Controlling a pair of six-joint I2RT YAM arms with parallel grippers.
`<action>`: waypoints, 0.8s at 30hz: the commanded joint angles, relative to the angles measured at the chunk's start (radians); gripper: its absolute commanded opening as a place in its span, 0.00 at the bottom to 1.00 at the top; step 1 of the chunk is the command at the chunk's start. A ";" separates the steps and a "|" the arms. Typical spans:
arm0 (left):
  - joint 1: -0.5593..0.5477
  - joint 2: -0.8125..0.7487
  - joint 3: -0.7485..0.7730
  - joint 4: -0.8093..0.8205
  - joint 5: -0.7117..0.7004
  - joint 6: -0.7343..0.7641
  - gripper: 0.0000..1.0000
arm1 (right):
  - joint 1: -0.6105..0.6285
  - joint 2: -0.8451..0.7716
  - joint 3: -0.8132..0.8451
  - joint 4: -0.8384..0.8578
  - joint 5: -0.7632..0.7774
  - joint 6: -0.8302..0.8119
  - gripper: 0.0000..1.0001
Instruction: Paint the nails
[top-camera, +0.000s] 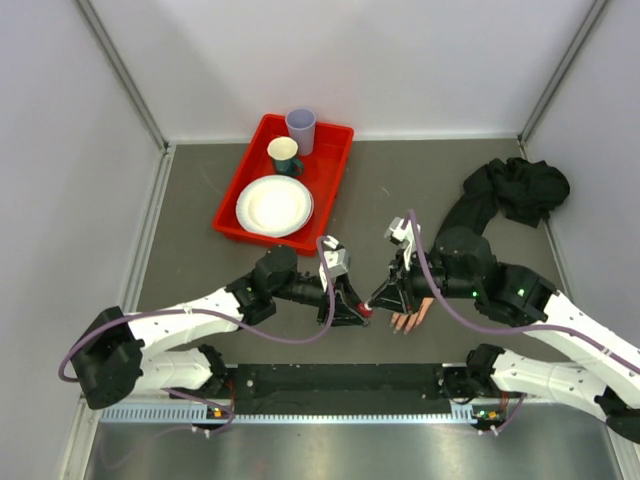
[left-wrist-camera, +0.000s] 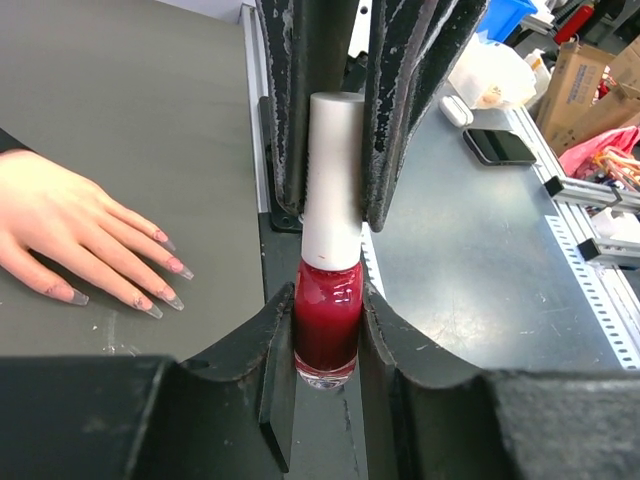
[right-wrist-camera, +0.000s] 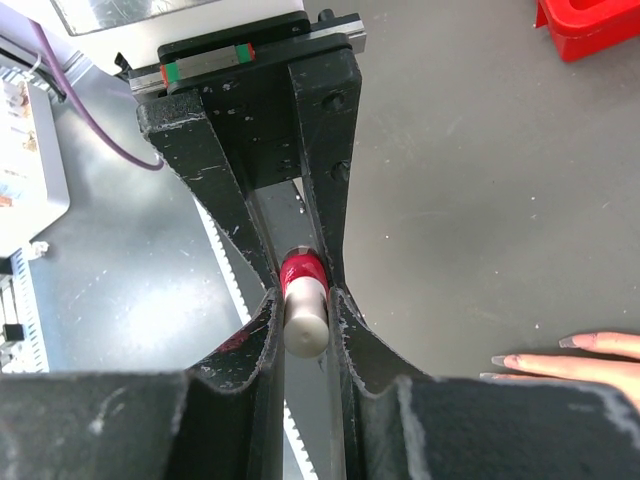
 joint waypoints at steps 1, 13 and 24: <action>-0.003 -0.032 0.041 0.025 -0.010 0.013 0.12 | -0.001 -0.007 -0.005 0.063 -0.001 -0.017 0.00; -0.089 -0.072 0.038 -0.115 -0.729 0.196 0.00 | 0.026 0.118 0.191 -0.160 0.468 0.475 0.60; -0.110 -0.109 -0.015 -0.001 -0.835 0.196 0.00 | 0.072 0.240 0.267 -0.165 0.543 0.480 0.43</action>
